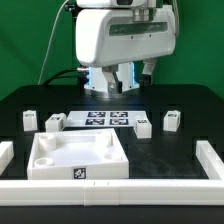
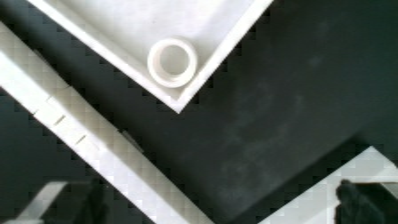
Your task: Assemble one leg
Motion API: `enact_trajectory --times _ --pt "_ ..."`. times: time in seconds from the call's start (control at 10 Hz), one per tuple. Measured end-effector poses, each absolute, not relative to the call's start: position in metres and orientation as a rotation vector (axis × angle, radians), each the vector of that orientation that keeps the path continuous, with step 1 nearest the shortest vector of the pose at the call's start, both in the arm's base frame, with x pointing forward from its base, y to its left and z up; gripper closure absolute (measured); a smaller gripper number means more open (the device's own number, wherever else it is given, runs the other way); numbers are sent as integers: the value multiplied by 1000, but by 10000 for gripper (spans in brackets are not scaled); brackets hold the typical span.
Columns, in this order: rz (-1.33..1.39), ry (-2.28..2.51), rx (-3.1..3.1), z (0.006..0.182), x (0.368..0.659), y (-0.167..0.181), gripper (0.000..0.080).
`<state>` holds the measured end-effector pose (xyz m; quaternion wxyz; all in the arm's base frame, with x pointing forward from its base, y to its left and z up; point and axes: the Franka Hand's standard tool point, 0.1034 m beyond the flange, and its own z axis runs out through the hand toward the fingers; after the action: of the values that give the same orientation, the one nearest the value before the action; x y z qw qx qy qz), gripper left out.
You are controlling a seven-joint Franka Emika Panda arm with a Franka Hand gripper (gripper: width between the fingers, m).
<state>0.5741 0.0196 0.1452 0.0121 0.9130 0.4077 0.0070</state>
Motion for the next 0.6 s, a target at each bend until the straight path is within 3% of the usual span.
enact_trajectory --times 0.6 --pt "19 1271 2848 144 574 19 150"
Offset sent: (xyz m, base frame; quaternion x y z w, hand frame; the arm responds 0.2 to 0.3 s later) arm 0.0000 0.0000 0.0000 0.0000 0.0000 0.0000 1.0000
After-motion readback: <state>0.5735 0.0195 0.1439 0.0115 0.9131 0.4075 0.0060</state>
